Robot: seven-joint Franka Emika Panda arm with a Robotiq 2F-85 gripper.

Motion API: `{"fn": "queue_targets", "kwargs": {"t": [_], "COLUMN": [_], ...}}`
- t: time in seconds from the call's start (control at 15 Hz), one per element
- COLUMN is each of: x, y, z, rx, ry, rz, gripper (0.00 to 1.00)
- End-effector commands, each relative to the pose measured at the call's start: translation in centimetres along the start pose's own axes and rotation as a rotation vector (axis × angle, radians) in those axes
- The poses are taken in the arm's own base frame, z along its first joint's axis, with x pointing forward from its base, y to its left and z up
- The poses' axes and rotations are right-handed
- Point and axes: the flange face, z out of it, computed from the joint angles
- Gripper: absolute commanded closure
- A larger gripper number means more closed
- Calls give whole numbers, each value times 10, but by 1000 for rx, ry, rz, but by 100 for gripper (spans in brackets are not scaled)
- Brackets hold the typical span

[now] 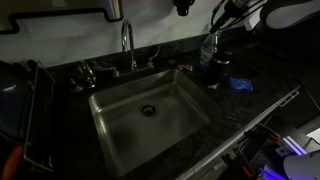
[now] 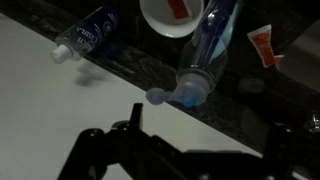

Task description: Remove the dish soap from the sink and put it on the counter

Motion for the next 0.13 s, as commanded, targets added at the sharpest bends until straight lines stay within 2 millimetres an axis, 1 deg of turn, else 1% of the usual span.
{"fn": "queue_targets", "kwargs": {"t": [0.0, 0.07], "x": [2, 5], "y": [-3, -7], "z": [-37, -46], "rx": [-12, -8], "ry": [26, 40], "rz": [-27, -34], "gripper": [0, 0]}}
